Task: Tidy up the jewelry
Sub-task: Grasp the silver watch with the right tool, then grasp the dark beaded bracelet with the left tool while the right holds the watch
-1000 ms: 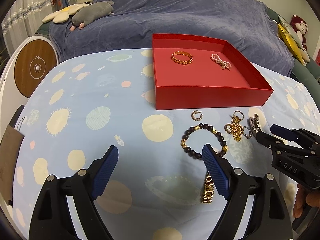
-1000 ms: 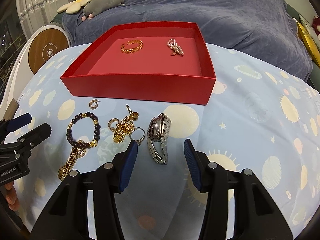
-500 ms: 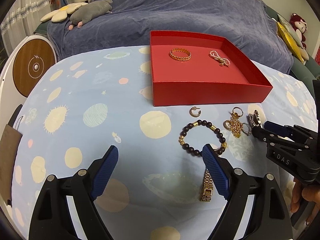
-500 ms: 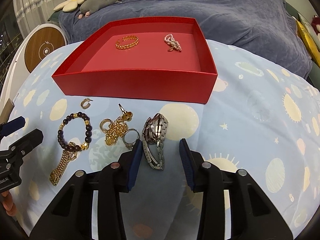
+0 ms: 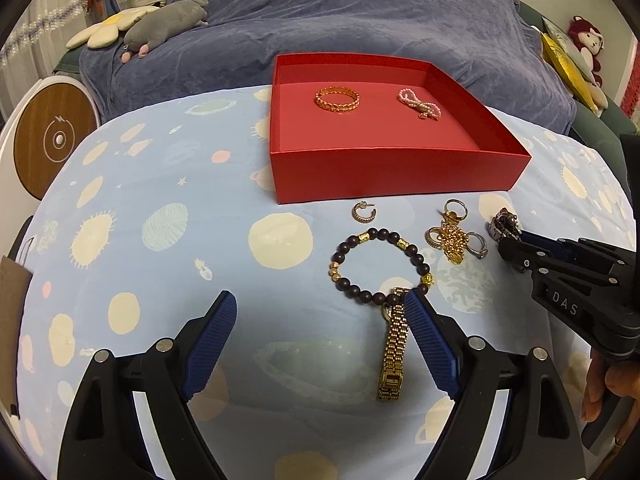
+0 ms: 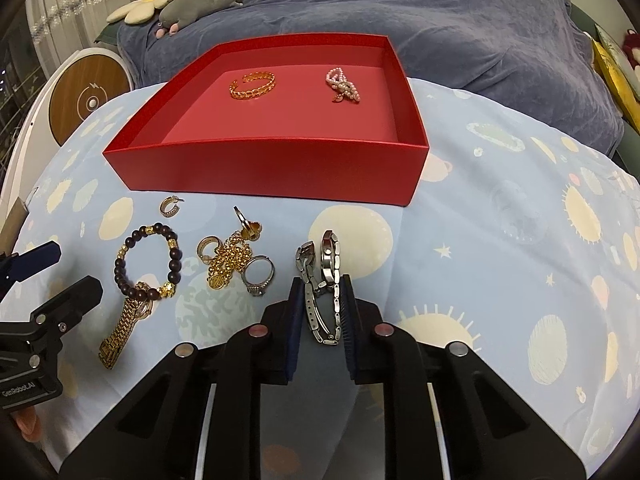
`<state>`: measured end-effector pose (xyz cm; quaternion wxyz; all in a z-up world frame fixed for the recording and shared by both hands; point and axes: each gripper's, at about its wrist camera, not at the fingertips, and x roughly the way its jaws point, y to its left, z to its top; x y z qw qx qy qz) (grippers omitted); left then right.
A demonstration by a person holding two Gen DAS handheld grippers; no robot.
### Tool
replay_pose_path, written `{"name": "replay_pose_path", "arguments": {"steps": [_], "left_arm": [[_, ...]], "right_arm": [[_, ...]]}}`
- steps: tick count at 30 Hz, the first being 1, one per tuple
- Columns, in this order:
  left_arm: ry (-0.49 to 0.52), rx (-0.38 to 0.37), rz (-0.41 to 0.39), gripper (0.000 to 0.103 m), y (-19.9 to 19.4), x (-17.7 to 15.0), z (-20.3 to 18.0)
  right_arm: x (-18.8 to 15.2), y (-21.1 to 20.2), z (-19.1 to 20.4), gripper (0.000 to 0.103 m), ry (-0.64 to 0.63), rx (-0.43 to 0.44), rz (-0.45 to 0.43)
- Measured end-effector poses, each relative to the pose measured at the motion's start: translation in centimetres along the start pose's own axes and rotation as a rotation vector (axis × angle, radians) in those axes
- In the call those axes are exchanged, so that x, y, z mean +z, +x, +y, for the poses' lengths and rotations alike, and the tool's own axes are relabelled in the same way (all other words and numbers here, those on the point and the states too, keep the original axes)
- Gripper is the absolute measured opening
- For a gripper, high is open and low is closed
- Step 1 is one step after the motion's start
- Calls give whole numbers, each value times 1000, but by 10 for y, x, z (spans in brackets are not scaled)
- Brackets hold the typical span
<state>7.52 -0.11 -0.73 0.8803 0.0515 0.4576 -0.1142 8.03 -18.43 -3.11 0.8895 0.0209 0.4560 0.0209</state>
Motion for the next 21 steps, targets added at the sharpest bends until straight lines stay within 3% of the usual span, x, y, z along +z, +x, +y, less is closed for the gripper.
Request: {"name": "replay_pose_path", "arguments": {"steps": [13, 21], "left_arm": [[-7, 22, -19, 83, 29, 11, -10], [23, 27, -41, 68, 38, 6, -19]], "right_arm": [[-4, -15, -5, 17, 26, 39, -7], [-2, -16, -14, 17, 48, 44, -2]]}}
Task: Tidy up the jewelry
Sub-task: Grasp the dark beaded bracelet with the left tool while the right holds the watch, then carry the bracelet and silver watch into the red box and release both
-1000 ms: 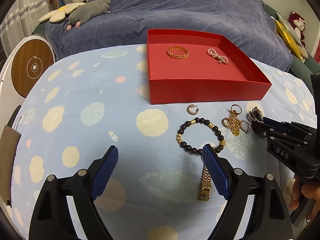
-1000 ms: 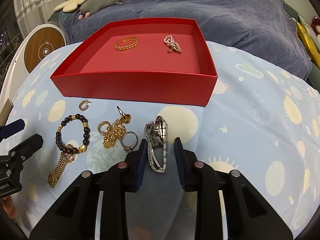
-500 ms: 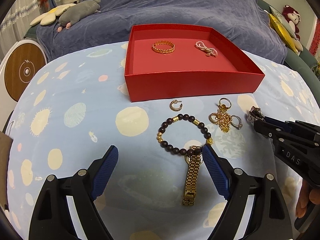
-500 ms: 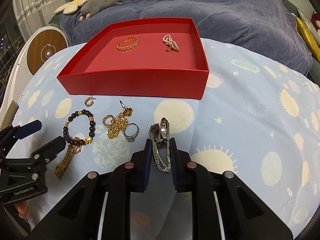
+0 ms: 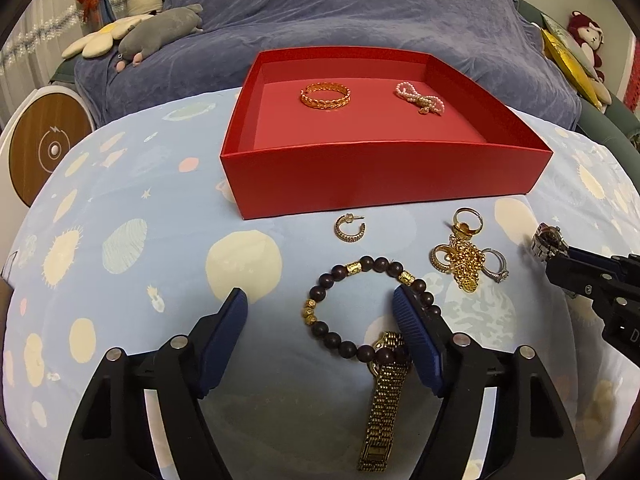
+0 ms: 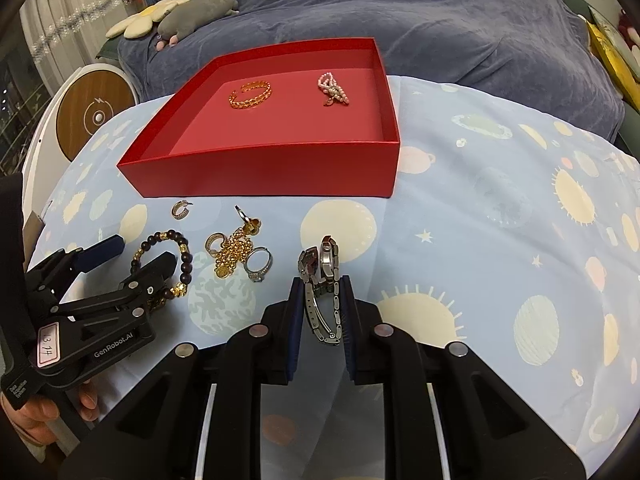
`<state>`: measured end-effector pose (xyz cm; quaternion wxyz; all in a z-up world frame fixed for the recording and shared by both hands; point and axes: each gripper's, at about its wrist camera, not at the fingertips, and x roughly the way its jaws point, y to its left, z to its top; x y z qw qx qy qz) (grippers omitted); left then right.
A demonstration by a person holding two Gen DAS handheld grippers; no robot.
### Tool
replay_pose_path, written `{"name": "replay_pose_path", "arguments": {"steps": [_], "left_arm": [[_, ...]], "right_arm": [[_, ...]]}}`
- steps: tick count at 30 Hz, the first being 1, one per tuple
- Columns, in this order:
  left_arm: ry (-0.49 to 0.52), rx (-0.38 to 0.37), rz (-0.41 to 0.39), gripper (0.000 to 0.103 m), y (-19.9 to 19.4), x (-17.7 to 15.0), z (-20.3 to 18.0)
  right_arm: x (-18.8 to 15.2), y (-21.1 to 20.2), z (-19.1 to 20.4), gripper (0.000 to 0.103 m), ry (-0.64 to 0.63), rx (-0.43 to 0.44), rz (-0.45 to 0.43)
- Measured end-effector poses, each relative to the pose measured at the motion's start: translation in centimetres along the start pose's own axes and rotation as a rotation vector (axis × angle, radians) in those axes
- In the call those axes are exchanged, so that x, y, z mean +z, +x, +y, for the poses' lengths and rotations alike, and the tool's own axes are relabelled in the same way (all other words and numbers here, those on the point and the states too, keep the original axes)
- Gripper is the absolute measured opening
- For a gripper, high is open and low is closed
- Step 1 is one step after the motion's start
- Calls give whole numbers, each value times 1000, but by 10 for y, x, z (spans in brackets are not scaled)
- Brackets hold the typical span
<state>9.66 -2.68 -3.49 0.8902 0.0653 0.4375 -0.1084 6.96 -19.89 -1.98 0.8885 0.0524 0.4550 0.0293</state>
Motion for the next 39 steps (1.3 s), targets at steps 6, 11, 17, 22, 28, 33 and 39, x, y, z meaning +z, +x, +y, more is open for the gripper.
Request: {"name": "replay_pose_path", "arguments": {"steps": [6, 11, 17, 22, 28, 33, 39], "left_arm": [[10, -17, -19, 42, -3, 0, -3], [8, -43, -18, 9, -4, 1, -1], [11, -64, -10, 6, -5, 3, -2], [7, -84, -20, 6, -13, 6, -3], [3, -123, -49, 5, -33, 13, -5], [-5, -151, -71, 5, -49, 18, -6], [-19, -166, -120, 5, -69, 27, 0]], "right_arm": [[1, -1, 0, 17, -1, 8, -3], [1, -1, 0, 17, 3, 9, 1], [0, -1, 0, 17, 4, 12, 0], [1, -1, 0, 17, 6, 14, -1], [2, -5, -1, 17, 11, 18, -7], [4, -12, -5, 17, 22, 21, -26], [9, -27, -10, 17, 36, 30, -60]]}}
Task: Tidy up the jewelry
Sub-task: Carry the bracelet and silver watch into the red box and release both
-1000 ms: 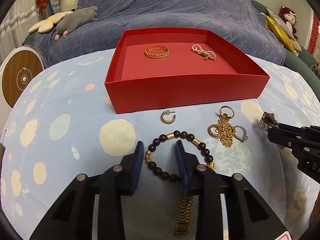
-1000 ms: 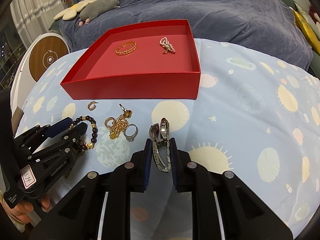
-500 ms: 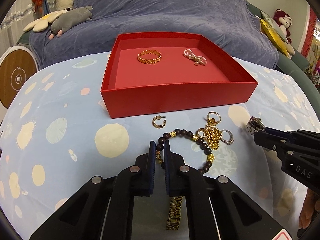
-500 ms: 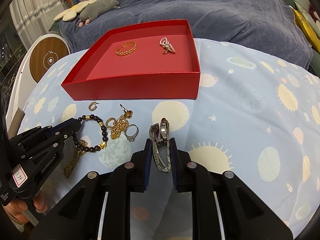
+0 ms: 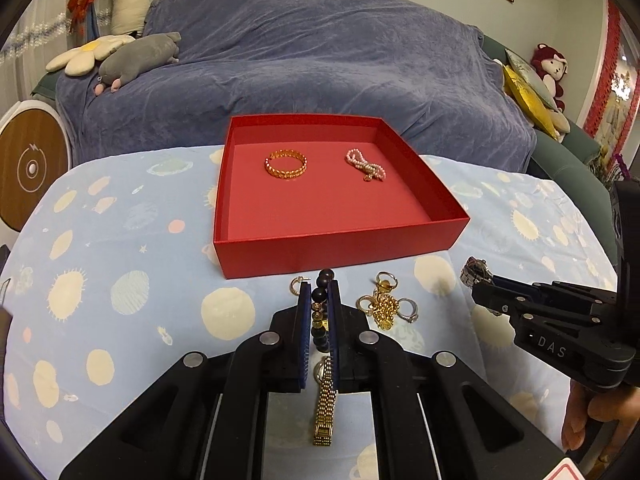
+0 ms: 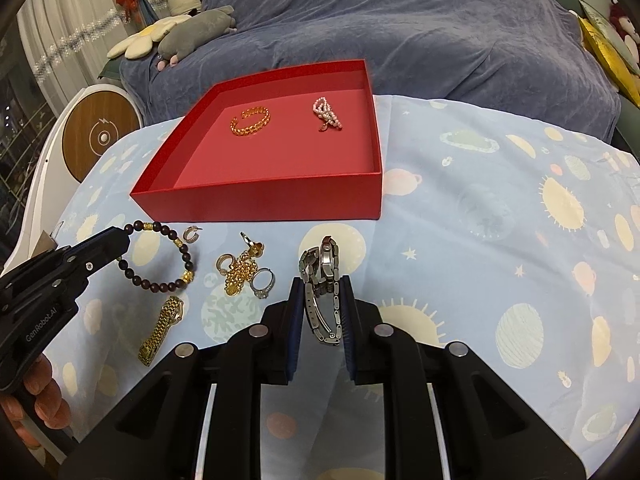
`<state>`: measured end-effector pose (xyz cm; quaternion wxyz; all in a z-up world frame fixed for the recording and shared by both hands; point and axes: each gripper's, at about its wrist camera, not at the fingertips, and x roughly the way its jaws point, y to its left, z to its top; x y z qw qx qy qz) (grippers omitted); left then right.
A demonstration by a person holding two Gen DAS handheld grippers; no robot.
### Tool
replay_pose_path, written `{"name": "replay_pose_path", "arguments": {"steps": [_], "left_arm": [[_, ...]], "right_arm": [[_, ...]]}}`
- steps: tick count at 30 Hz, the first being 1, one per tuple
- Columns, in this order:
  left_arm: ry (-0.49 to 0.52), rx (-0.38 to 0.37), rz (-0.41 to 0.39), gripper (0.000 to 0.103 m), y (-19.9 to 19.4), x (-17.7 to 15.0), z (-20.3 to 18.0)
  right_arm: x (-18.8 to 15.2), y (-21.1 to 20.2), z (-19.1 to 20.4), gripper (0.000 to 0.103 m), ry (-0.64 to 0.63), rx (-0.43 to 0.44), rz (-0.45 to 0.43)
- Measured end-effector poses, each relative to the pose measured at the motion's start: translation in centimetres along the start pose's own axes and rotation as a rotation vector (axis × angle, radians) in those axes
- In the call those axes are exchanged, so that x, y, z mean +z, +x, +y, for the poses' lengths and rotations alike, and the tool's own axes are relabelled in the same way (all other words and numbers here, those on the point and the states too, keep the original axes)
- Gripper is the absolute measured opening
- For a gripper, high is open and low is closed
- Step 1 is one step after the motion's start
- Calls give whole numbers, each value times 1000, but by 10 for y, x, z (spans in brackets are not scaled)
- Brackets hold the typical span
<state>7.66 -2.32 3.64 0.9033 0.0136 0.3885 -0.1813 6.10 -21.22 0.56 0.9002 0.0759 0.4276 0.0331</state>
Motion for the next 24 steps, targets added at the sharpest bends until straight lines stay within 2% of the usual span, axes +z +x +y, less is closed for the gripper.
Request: {"name": "replay_pose_path", "arguments": {"steps": [6, 13, 19, 24], "left_arm": [[-5, -14, -53, 5, -17, 24, 5], [-9, -5, -126, 5, -29, 71, 13], [17, 12, -153, 5, -8, 105, 9], [4, 31, -122, 5, 30, 115, 12]], "right_arm": [[15, -16, -1, 17, 17, 37, -31], [58, -24, 4, 17, -5, 58, -76], [98, -4, 16, 17, -41, 35, -111], [114, 27, 15, 17, -22, 35, -96]]}}
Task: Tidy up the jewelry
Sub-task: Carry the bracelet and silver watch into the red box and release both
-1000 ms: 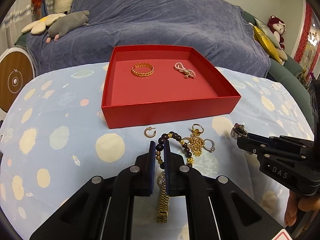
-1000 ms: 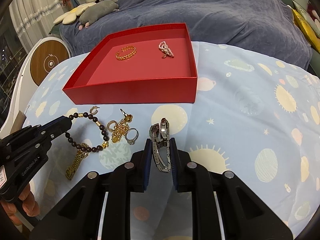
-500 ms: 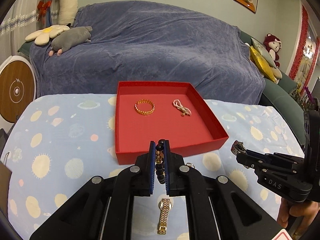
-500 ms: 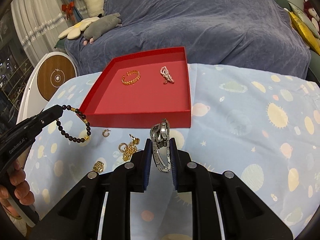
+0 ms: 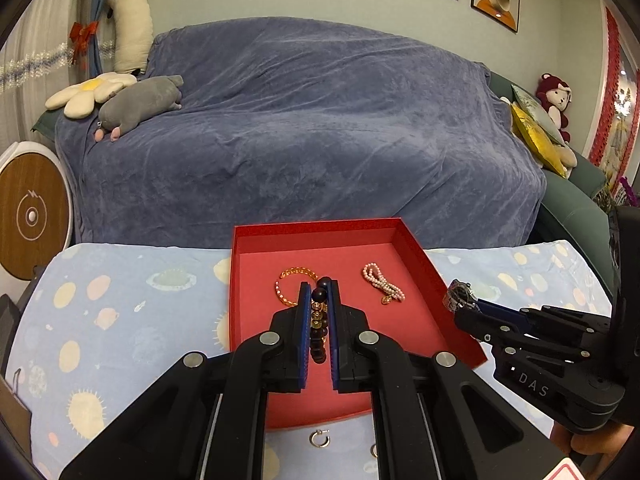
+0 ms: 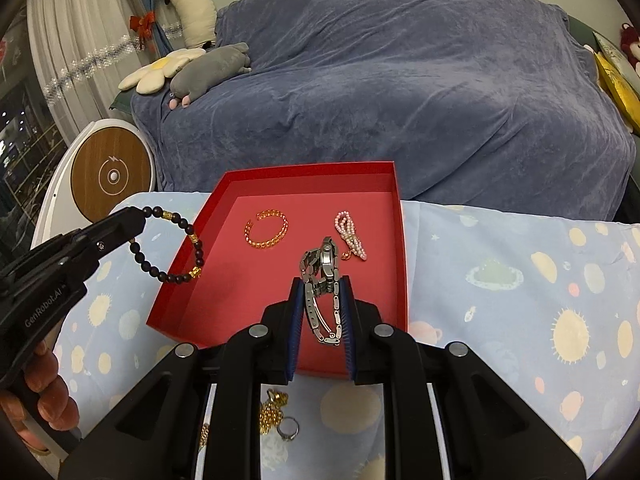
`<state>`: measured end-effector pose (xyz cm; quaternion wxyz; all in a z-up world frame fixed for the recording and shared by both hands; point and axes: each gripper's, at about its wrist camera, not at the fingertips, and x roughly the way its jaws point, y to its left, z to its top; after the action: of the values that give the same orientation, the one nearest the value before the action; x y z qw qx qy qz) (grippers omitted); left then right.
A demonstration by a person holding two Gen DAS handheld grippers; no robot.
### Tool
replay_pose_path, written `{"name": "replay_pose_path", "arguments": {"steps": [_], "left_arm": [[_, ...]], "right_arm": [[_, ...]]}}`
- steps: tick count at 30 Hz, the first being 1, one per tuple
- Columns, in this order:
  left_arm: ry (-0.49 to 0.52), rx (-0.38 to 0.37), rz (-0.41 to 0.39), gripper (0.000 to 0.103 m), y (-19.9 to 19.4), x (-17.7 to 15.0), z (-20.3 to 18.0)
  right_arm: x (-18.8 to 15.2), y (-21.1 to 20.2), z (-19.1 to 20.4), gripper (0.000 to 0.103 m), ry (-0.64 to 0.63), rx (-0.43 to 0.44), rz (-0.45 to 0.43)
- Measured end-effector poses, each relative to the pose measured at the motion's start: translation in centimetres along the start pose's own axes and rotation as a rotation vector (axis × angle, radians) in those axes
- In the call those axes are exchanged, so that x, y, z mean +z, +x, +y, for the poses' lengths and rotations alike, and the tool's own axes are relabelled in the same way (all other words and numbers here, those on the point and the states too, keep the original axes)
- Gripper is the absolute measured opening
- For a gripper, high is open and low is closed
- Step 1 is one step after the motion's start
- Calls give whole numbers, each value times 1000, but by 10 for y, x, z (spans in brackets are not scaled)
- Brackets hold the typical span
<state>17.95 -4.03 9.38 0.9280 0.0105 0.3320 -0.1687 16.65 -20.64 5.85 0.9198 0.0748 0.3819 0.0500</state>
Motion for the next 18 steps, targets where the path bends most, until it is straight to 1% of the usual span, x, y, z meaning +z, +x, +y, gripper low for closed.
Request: {"name": "replay_pose_path", "arguments": {"steps": [5, 10, 18], "left_arm": [[-28, 9, 49, 5, 36, -6, 10], [-23, 36, 69, 5, 60, -13, 16], [-23, 55, 95, 6, 81, -20, 22]], "right_arm": [[1, 32, -6, 17, 18, -10, 37], [-2, 54, -7, 17, 9, -27, 62], [-8, 72, -11, 17, 2, -33, 84]]}}
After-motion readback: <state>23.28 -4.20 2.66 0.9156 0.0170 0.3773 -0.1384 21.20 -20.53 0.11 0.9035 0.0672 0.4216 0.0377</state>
